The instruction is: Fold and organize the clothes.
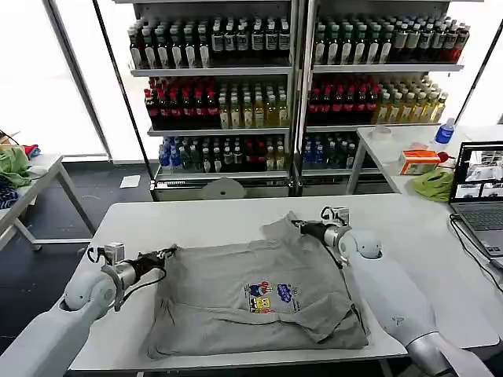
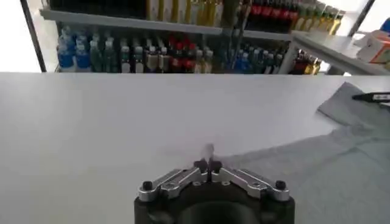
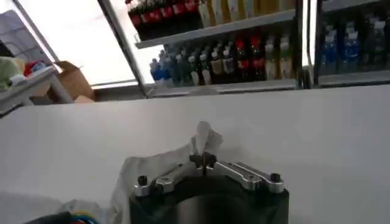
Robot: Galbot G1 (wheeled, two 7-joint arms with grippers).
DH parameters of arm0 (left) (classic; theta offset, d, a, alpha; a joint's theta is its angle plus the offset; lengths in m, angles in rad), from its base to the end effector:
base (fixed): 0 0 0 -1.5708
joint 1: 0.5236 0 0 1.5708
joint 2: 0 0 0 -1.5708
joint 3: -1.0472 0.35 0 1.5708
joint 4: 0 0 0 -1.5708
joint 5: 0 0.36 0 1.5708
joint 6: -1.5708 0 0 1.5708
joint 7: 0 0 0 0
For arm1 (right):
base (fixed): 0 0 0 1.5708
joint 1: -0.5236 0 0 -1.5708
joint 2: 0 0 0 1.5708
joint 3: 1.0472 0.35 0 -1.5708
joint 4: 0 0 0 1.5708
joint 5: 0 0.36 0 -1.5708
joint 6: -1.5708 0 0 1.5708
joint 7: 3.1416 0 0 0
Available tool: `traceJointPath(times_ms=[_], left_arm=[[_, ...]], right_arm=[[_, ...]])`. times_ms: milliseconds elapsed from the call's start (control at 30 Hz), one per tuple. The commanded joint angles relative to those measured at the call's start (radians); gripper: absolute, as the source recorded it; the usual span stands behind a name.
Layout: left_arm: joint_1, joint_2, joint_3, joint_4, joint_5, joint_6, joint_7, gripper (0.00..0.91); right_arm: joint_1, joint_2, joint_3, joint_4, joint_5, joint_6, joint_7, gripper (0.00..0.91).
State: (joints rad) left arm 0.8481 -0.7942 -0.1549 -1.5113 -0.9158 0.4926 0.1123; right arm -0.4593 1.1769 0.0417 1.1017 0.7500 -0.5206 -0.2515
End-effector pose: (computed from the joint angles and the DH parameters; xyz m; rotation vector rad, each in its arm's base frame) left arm 0.3989 0.1679 -0.2824 -0.4466 -2.4977 0.1120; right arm 0.5310 -0.0594 -0.2837 0.6441 -2.4922 -0.2488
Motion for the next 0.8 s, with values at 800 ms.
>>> traceJointPath(times_ms=[800], left_arm=[[0.428, 0.074, -0.332, -0.442, -0.050, -0.019, -0.064, 0.000]], right_arm=[[-0.417, -0.242, 0.254, 0.646, 0.215, -0.039, 0.079, 0.000]])
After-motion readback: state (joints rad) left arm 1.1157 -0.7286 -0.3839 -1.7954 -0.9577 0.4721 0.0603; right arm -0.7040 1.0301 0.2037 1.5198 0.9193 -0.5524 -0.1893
